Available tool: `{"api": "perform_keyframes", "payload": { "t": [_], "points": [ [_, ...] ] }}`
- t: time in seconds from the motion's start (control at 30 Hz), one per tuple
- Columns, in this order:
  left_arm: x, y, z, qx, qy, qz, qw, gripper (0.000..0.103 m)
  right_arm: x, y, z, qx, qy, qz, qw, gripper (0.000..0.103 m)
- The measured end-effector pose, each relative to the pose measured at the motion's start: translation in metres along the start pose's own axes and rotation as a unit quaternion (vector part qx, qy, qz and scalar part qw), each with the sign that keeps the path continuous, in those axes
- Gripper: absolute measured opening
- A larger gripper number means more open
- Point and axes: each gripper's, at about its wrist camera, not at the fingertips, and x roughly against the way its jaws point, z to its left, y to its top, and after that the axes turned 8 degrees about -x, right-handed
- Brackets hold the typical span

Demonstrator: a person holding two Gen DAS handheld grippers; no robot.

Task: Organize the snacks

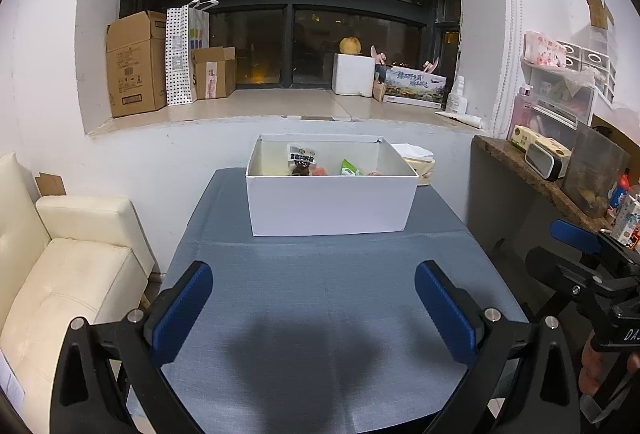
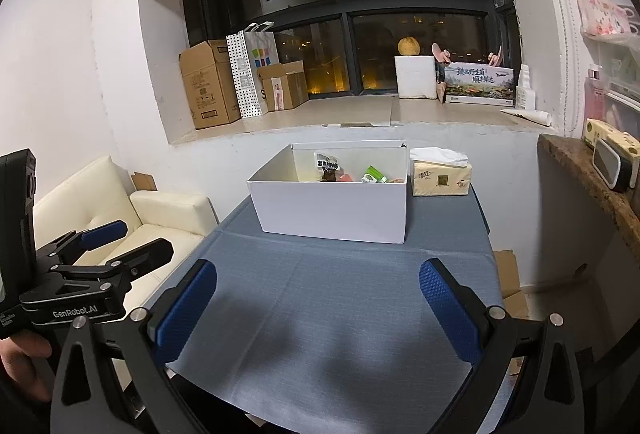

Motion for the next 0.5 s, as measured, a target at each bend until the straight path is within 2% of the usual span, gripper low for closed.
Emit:
{"api": "perform_keyframes", "payload": {
  "t": [0.5],
  "points": [
    [-0.0004, 0.0001, -0.0002, 0.000, -0.004, 0.000, 1.0000, 0.103, 0.0018, -0.0007, 0.0026, 0.000, -0.001, -0.001, 1.000, 0.103]
  ]
}}
